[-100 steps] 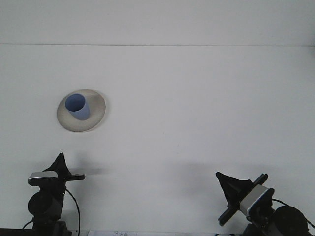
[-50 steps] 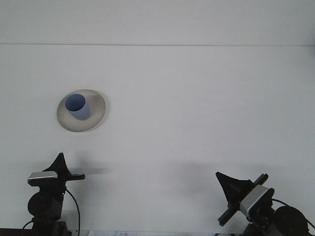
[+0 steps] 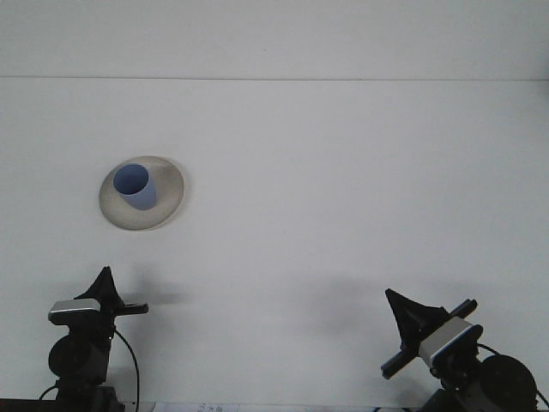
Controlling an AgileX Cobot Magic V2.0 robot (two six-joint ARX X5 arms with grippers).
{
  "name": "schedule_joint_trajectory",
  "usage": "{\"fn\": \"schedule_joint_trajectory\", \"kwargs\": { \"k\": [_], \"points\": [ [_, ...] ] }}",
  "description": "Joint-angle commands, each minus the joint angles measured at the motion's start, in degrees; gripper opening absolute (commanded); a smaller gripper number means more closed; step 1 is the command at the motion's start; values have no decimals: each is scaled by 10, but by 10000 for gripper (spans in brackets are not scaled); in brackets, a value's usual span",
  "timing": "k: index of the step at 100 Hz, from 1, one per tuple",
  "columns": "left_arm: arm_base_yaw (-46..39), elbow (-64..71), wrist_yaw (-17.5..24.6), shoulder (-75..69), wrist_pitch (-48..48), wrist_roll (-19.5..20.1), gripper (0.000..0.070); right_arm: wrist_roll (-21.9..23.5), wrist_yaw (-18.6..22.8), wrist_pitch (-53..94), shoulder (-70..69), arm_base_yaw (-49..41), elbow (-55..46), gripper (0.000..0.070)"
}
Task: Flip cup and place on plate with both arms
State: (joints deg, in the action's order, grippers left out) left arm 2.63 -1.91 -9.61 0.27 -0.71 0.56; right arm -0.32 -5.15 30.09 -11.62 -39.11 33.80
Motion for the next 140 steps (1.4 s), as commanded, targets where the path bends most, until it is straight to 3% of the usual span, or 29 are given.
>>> {"fn": "schedule_joint_trajectory", "kwargs": {
  "k": [1,23,37,58,140],
  "points": [
    [0,11,-3,-1,-8,3,16,-15,17,-28,3,67,-26,5],
    [0,11,-3,-1,-8,3,16,18,126,-165,64,318,-184,5],
    [0,11,-3,-1,-8,3,16,42,130,-206,102,392,-261,4],
    [0,11,-3,-1,-8,3,16,45,126,-261,115,404,-332,5],
    [0,11,-3,-1,-8,3,16,52,126,-275,115,404,-331,5]
  ]
}}
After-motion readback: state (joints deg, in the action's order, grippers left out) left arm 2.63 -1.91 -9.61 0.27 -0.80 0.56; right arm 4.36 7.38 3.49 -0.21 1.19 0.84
